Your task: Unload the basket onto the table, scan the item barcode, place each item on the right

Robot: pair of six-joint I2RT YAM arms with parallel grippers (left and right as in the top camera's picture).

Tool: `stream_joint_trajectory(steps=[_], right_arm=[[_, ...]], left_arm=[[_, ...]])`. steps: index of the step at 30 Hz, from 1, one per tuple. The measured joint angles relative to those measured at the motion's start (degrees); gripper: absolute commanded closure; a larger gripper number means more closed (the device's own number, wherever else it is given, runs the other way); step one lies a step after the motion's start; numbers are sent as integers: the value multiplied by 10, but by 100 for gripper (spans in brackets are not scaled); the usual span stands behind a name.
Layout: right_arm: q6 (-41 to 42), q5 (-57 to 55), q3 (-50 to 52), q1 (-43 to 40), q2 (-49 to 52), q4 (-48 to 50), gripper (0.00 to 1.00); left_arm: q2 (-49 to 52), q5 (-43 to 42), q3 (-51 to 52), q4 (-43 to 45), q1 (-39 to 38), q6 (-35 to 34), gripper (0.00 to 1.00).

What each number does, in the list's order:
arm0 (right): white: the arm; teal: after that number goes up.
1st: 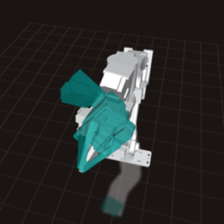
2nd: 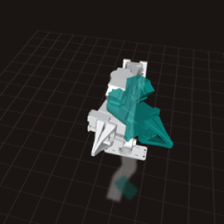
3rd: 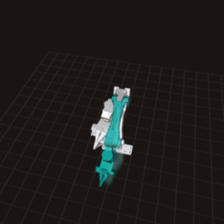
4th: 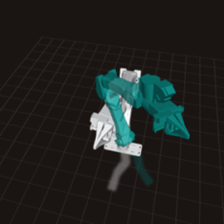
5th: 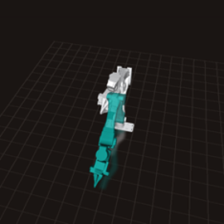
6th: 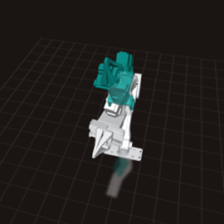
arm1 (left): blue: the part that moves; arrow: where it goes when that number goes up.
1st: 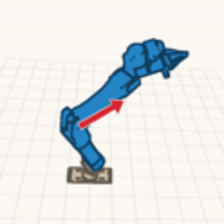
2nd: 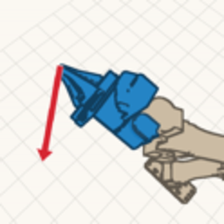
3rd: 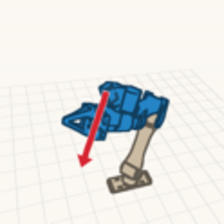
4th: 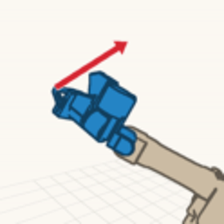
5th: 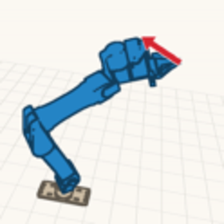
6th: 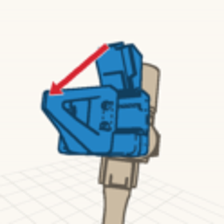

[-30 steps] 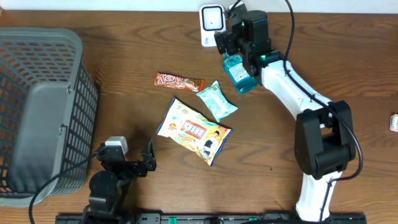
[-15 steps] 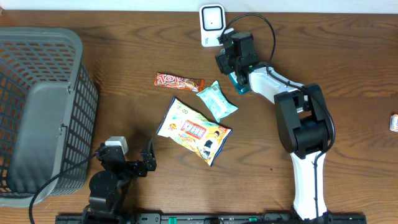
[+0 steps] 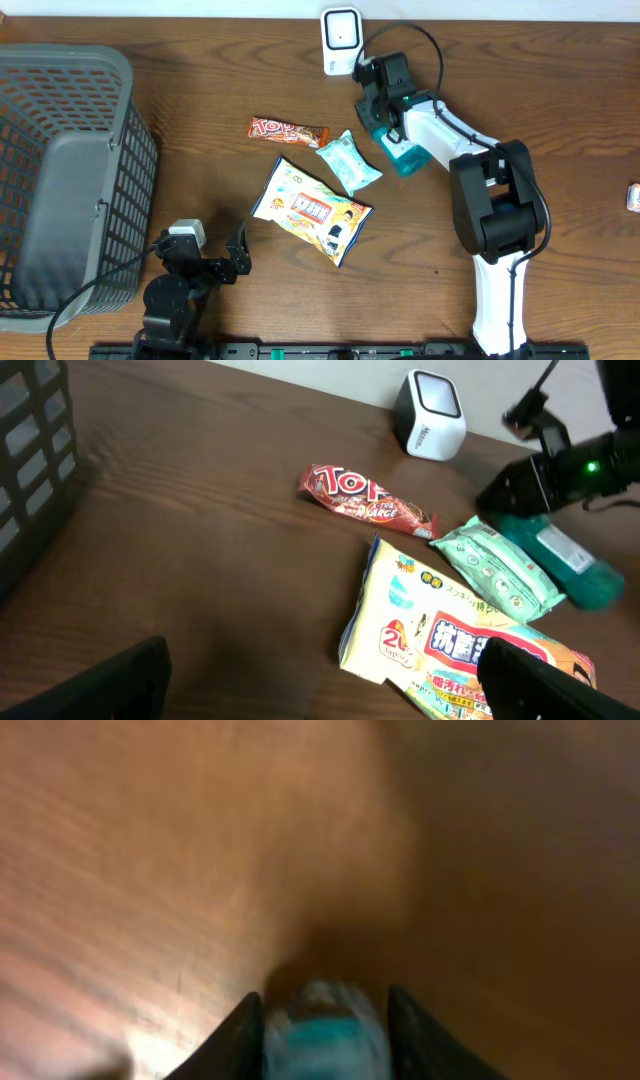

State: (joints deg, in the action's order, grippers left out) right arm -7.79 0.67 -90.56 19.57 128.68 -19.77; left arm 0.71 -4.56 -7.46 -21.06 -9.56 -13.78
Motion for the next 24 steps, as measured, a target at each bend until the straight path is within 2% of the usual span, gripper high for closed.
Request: stream_joint_trajectory(steps=[7,9,11,15,17,24], right_arm=[[0,2,9,0,-52,-112,60],[0,2,9,0,-70,-136,48],[-1,2,9,0,-85,-157,20],[3,18,9,0,-94,-198,11],[3,24,10,0,-94,-200,1],[2,33,10,0,-94,-210,1]], left_arm=[[0,0,0,0,0,0,2],[0,0,0,0,0,0,2],[0,0,0,0,0,0,2],[0,0,0,0,0,0,2],[0,0,0,0,0,0,2],[0,0,0,0,0,0,2]])
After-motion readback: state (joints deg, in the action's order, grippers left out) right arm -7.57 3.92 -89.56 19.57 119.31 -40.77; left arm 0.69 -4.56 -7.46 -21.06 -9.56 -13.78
